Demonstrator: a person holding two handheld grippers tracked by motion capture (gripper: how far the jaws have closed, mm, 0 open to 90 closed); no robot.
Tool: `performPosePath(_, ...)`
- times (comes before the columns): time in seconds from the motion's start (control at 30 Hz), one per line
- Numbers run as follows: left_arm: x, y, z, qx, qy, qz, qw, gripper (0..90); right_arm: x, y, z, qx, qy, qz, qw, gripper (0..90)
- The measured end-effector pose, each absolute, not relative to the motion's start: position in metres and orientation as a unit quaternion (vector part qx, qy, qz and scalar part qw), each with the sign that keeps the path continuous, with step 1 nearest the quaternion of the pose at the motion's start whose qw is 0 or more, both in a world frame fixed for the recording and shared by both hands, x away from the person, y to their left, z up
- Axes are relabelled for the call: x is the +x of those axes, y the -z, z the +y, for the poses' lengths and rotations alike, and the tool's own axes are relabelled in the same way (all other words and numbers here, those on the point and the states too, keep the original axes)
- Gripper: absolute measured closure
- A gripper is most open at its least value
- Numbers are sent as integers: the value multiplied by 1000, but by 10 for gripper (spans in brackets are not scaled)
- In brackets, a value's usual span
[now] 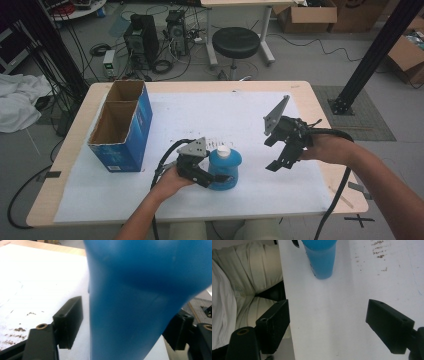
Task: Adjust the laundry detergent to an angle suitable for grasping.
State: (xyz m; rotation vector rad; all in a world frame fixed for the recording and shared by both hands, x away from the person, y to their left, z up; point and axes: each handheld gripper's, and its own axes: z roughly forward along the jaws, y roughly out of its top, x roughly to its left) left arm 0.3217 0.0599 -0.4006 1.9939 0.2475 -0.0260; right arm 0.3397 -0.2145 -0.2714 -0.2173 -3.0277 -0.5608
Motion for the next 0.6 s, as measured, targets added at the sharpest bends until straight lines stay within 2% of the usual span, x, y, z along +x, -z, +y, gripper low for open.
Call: performPosePath(0.6,317,396,67,836,-1,115,536,215,340,270,-210,-67,186,-980,27,189)
